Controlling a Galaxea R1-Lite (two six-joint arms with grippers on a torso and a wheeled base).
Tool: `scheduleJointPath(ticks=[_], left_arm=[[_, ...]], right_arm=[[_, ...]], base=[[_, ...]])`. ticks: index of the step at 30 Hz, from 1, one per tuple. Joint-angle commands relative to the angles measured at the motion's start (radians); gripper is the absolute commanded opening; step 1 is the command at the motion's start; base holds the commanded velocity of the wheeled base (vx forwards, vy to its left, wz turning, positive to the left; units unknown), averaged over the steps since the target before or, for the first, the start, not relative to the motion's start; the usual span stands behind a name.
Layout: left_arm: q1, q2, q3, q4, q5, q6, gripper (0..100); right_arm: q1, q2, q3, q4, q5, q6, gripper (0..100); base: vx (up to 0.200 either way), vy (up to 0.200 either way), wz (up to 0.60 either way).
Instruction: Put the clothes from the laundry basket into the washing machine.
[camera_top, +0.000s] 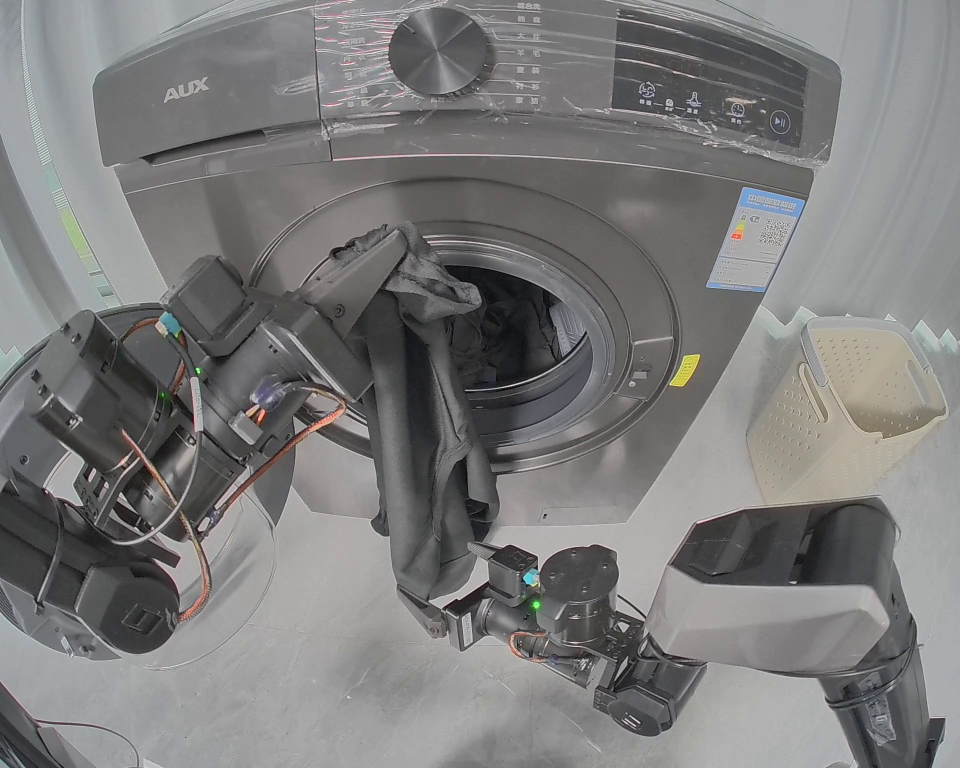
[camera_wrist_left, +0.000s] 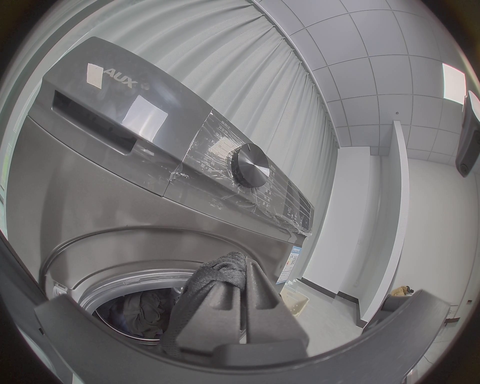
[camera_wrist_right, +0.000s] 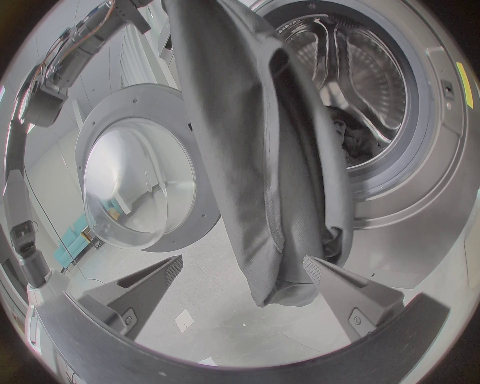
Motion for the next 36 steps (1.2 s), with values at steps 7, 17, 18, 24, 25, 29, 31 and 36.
scheduleJointPath(ticks=[7,17,18,24,25,29,31,36], left_arm=[[0.000,-0.014,-0.002,0.000,0.000,-0.005,0],[0.000,-0.013,-0.002,-0.001,0.000,-0.008,0],[0.000,-0.013,-0.002,0.000,0.000,-0.011,0],[0.002,-0.014,-0.003,0.000,0.000,-0.025,0],[0.002,-0.014,-0.005,0.000,0.000,-0.025,0],[0.003,-0.013,-0.008,0.000,0.003,-0.025,0],[0.013,-0.013,-0.008,0.000,0.007,-0.025,0],[0.043,-0.008,-0.010,0.000,0.007,-0.033,0]], right_arm=[[-0.048,0.125,-0.109,0.002,0.044,-0.007,100],[-0.053,0.184,-0.220,-0.001,0.059,-0.018,100],[-0.051,0.188,-0.229,-0.001,0.059,-0.018,100],[-0.045,0.207,-0.275,-0.001,0.061,-0.020,0],[-0.045,0.211,-0.293,-0.002,0.061,-0.020,0],[-0.045,0.220,-0.316,-0.018,0.061,-0.020,0],[-0.045,0.220,-0.310,-0.024,0.059,-0.018,0],[-0.048,0.162,-0.214,-0.044,0.058,-0.018,0]], base=[[0.000,0.000,0.00],[0.000,0.000,0.00],[0.000,0.000,0.00],[0.000,0.000,0.00],[0.000,0.000,0.00],[0.000,0.000,0.00],[0.000,0.000,0.00],[0.000,0.000,0.00]])
